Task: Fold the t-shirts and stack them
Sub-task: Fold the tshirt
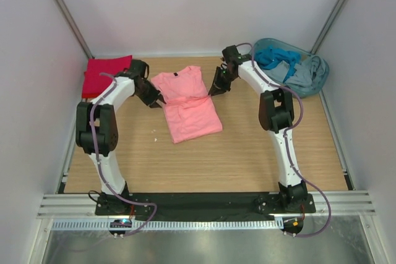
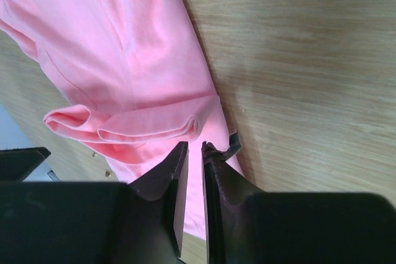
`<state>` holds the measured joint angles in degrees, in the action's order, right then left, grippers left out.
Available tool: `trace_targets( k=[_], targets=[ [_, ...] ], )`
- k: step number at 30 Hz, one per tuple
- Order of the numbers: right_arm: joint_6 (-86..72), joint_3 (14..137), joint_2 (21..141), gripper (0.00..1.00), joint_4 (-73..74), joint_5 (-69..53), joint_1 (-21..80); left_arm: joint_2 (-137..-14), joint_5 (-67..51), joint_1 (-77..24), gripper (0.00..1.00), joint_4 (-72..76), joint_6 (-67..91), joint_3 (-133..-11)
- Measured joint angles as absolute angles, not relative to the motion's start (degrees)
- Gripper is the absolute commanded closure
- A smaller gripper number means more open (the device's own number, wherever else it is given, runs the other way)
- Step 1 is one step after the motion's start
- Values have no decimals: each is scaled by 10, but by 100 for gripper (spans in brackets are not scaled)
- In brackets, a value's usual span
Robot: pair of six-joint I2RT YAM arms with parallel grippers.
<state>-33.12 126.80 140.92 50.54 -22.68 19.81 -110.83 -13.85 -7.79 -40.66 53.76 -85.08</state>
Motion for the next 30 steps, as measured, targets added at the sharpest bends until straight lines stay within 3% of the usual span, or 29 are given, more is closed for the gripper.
trace_targets(
  k=[11, 19, 30],
  targets=[
    [-331, 1248, 1401, 80, 505, -221, 217, -1119, -135, -126, 77, -391, 519, -825],
    [-337, 1262, 1409, 76, 495, -207, 220, -1198, -119, -118, 76, -399, 515, -908],
    [-354, 1282, 1421, 53, 445, -210, 187, -1236, -92, -82, 75, -435, 514, -1017]
  ],
)
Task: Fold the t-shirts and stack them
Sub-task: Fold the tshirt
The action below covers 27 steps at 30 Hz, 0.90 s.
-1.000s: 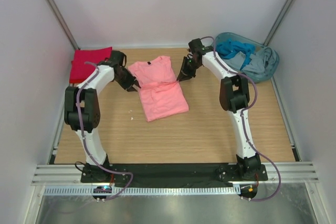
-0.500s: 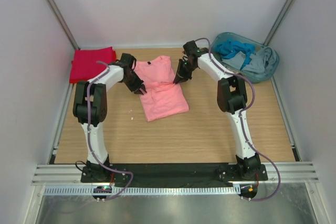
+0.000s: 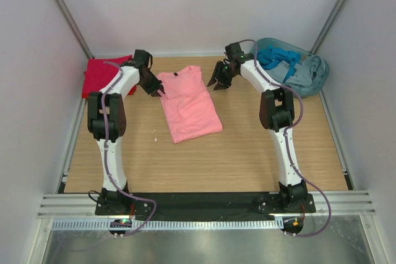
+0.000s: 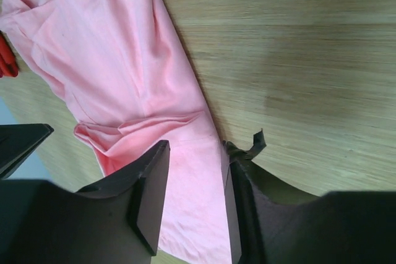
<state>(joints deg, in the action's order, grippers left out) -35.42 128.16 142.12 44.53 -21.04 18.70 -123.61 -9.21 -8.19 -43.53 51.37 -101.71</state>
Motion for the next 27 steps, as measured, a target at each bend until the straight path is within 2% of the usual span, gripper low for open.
trace_targets(
  k=[6, 12, 17, 27],
  targets=[
    [-325, 1265, 1414, 52, 453, -227, 184, -1221, -91, -82, 75, -453, 498, -990],
    [-268, 1114, 1322, 52, 479, -249, 187, -1093, -127, -92, 74, -451, 477, -807],
    [-236, 961, 1219, 52, 473, -279, 190, -1012, -156, -132, 71, -437, 476, -713],
    [-194, 879, 1201, 53, 451, -308, 207, -979, -198, -168, 68, -376, 501, -580]
  ],
)
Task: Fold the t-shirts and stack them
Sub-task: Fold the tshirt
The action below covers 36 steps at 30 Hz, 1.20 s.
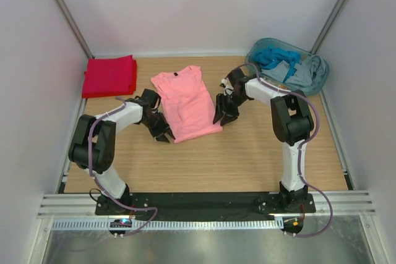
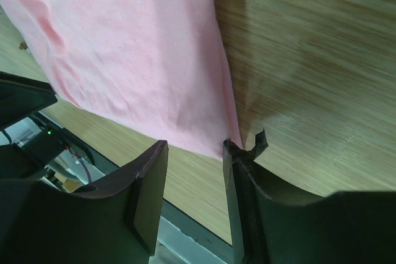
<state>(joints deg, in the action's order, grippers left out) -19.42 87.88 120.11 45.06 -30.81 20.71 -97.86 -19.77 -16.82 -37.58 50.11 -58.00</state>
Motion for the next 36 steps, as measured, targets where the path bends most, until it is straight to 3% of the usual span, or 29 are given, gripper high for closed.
trace_targets(
  k=[19, 21, 23, 24, 25, 28, 36],
  targets=[
    [-173, 836, 1195, 52, 432, -290, 210, -998, -226, -172, 67, -301, 503, -549],
    [-173, 827, 1192, 56, 423, -300, 210, -999, -230, -172, 70, -300, 503, -549],
    [-175, 821, 1191, 63, 414, -307, 210, -1002, -232, -172, 80, -298, 504, -549],
    [-176, 817, 1191, 76, 409, -310, 210, -1003, -232, -172, 86, -297, 504, -549],
    [-176, 814, 1191, 83, 404, -312, 210, -1004, -232, -172, 98, -297, 505, -549],
    [-183, 809, 1191, 99, 397, -313, 210, -1005, -232, -172, 100, -298, 503, -550],
    [-218, 724, 1105, 99, 375, -303, 216, -1003, -188, -173, 100, -394, 487, -593]
  ],
)
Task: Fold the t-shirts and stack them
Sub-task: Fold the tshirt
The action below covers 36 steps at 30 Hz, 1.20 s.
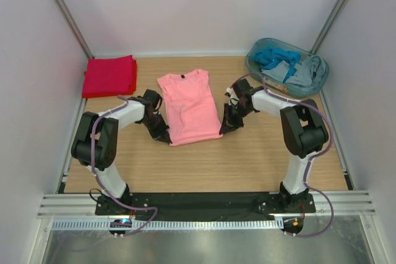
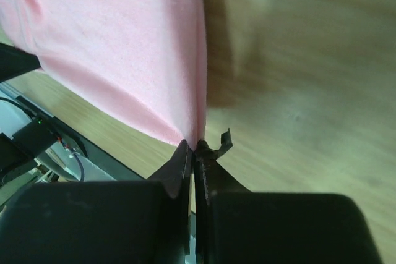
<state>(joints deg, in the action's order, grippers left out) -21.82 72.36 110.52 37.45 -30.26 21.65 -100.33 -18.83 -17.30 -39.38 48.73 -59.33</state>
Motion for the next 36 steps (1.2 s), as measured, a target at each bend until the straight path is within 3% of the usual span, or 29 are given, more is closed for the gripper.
trace_targets(
  k=[9, 10, 11, 16, 19, 28, 36],
  targets=[
    [-258, 609, 1022, 99, 350, -279, 275, -986, -171, -175, 100, -458, 477, -556],
    [-261, 599, 1021, 99, 349, -276, 279, -984, -174, -175, 98, -460, 477, -548],
    [-264, 591, 1021, 97, 349, -273, 280, -981, -180, -175, 88, -464, 477, -540],
    [-272, 581, 1012, 66, 351, -257, 281, -978, -187, -175, 69, -481, 470, -546],
    [-268, 601, 1012, 62, 367, -240, 280, -979, -182, -173, 69, -500, 449, -594],
    [-239, 754, 1054, 64, 387, -216, 259, -1067, -133, -151, 71, -493, 363, -837],
    [-195, 855, 1162, 62, 390, -218, 208, -1138, -134, -130, 70, -472, 310, -855]
  ],
)
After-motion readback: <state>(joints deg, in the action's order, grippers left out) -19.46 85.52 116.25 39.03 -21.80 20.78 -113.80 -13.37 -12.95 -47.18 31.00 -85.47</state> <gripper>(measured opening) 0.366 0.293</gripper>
